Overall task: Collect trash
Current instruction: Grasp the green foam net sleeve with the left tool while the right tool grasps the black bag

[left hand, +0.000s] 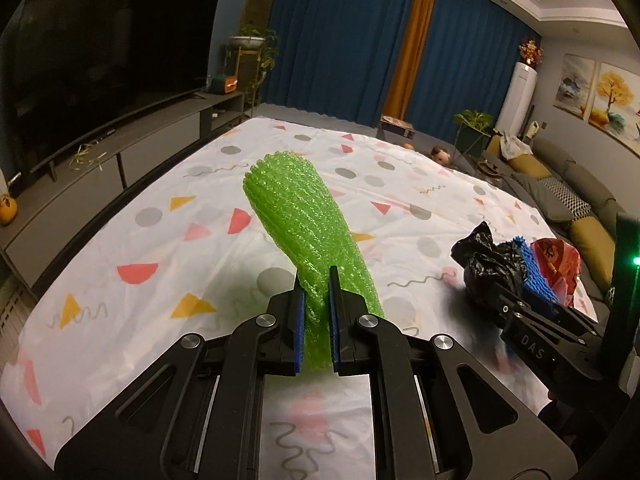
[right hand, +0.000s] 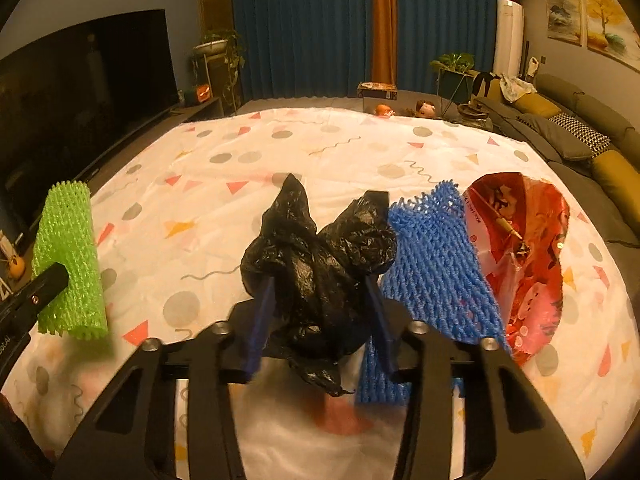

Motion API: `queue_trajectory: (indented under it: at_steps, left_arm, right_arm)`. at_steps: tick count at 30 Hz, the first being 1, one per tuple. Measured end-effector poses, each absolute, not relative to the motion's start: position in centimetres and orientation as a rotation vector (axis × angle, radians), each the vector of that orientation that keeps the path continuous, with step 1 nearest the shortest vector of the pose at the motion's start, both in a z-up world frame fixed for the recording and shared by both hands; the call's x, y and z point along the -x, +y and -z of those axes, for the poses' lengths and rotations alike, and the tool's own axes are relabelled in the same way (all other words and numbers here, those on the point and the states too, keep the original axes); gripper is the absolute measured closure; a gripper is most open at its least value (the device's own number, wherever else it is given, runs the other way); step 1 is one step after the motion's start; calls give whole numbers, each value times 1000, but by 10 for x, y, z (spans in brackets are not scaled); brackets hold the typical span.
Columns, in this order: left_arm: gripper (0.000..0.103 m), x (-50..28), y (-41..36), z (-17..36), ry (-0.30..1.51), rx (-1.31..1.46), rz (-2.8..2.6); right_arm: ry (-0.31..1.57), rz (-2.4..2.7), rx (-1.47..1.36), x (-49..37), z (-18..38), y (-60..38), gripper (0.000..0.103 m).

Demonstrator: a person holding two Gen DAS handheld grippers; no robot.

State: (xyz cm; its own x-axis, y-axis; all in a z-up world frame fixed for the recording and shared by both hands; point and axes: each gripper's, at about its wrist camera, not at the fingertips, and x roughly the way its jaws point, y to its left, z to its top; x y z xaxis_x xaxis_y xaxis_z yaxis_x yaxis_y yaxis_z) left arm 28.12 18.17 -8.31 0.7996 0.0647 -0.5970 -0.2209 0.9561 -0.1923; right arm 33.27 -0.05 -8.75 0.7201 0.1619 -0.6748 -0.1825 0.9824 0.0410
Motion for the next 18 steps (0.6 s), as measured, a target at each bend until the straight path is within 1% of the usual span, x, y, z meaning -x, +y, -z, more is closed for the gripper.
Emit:
queue_trajectory:
  at_steps: [2,5,8,18]
  left_arm:
    - [94,-281,182,84,629,263,-156]
    - [94,-282,183,85,634,264,-158]
    - [94,-281,182,86,638,263,-159]
    - [94,-281,179,89,649,257,-145]
  right_arm:
    - [746,-192,34,-333,88,1,74]
    - [742,-201,41,-331,88,1,86]
    - [725,-206,48,-326,87,1,89]
    - [636,-207,35,-292,60,-15,90]
